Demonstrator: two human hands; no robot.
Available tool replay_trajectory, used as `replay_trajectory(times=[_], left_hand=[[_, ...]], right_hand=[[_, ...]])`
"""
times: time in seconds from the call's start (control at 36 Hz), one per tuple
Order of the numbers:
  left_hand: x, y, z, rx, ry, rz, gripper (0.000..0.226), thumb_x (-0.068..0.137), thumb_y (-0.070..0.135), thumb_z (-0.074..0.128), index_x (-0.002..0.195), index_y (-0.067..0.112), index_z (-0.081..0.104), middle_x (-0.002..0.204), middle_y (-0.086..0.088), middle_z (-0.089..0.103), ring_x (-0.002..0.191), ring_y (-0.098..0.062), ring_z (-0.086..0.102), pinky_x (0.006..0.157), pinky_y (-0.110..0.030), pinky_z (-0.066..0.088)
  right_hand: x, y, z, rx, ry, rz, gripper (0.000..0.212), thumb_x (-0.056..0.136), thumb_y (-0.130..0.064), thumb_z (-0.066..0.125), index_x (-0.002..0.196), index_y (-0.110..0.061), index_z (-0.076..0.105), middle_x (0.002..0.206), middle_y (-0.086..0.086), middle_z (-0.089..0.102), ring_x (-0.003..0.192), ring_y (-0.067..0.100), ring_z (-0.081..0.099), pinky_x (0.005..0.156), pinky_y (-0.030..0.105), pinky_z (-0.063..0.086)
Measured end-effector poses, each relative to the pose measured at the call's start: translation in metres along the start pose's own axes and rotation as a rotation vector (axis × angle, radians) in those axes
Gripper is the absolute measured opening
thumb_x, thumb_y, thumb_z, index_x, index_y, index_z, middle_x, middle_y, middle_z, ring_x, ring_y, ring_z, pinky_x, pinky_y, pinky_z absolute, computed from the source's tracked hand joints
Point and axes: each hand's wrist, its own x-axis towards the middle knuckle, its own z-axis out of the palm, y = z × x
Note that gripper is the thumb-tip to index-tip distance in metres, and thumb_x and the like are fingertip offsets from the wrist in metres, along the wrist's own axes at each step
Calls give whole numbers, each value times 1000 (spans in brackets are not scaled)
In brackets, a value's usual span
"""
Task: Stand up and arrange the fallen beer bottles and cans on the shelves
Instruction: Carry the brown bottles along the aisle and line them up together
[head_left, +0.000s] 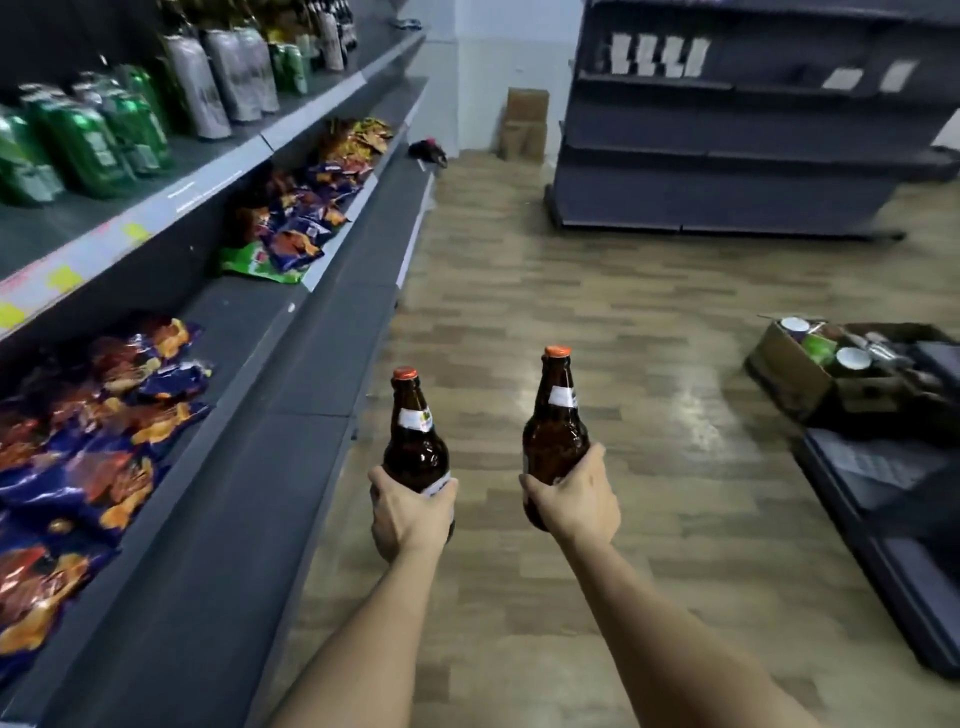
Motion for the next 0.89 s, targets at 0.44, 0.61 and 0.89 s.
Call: replay_trajectory(times=[0.44, 0.61, 0.89], left_hand=[[171, 179, 183, -10, 25, -21, 73, 69, 35, 81, 124, 13, 38, 123, -12, 58, 104, -38, 60, 80, -41, 48], [233, 243, 242, -41, 43, -30, 77, 69, 33, 82, 128, 12, 38, 125, -11, 58, 106, -37, 59, 80, -38, 44], [366, 322, 314, -73, 10, -35, 72, 70, 28, 82, 127, 11, 40, 122, -10, 59, 106, -37, 59, 76, -36, 42]], right_hand=[[310, -75, 12, -38, -60, -57, 66, 71, -50, 77, 108, -18, 33, 114, 2, 58, 105, 30, 61, 74, 33, 38], [413, -112, 16, -21, -69, -62, 65, 73, -47, 77, 112, -16, 35, 113, 2, 60, 105, 29, 60, 74, 31, 36], [568, -181, 66, 19, -83, -6, 67, 73, -43, 78, 114, -12, 35, 118, 7, 56, 108, 34, 59, 82, 40, 45]])
